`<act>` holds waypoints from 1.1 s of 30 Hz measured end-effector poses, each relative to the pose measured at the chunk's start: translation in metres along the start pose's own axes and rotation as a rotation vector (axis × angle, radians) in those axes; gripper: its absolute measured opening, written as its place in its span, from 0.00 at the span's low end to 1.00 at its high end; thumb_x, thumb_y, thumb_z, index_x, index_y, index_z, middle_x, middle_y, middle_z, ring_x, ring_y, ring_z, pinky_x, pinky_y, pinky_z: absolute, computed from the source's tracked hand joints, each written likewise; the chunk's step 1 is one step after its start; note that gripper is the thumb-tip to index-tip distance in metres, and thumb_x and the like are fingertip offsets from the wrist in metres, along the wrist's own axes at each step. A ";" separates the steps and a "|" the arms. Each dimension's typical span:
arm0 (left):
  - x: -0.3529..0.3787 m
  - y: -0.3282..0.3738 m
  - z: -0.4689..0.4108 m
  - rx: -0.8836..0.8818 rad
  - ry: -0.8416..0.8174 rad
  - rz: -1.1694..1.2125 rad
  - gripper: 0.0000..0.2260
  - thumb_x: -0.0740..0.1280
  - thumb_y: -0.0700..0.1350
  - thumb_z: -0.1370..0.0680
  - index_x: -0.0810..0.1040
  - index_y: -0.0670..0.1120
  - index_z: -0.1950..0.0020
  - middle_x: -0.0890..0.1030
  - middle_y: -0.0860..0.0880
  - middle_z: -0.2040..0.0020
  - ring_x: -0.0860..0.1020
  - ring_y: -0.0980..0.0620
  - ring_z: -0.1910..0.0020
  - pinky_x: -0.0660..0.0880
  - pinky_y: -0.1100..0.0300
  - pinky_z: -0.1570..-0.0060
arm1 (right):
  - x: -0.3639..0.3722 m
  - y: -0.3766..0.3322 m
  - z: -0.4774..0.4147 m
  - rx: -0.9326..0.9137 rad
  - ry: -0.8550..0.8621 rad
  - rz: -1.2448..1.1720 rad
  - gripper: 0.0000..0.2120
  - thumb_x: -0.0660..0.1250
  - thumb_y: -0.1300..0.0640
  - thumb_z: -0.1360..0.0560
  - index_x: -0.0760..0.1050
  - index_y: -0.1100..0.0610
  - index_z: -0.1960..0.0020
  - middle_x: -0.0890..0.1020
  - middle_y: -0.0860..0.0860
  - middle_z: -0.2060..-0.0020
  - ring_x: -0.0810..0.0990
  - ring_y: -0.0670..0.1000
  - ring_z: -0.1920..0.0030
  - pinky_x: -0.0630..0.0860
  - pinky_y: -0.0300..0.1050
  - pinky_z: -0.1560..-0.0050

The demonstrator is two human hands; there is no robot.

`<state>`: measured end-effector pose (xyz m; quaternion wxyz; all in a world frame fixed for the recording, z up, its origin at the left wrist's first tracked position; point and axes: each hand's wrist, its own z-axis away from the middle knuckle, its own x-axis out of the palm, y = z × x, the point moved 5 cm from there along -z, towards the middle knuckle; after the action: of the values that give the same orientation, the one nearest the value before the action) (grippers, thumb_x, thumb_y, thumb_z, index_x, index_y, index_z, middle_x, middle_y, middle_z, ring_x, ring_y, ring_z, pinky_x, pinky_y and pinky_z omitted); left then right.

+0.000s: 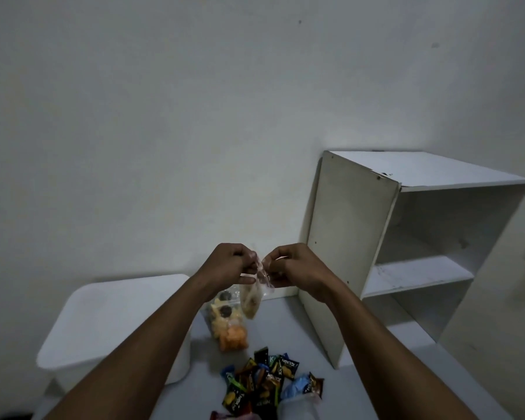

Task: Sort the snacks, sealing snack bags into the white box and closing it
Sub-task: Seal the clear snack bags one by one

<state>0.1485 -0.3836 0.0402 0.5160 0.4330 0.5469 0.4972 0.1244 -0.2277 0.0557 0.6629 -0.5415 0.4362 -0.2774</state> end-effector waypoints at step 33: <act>0.037 -0.223 -0.180 -0.362 0.357 0.117 0.05 0.68 0.41 0.21 0.83 0.44 0.52 0.85 0.43 0.54 0.83 0.47 0.54 0.81 0.50 0.54 | -0.037 0.261 -0.184 0.213 0.234 -0.146 0.06 0.69 0.64 0.22 0.81 0.58 0.46 0.83 0.47 0.57 0.81 0.41 0.57 0.77 0.36 0.57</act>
<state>-0.0254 -0.3942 -0.1906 0.4505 0.2700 0.5055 0.6845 -0.0821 -0.2169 -0.1910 0.6393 -0.4626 0.4379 -0.4307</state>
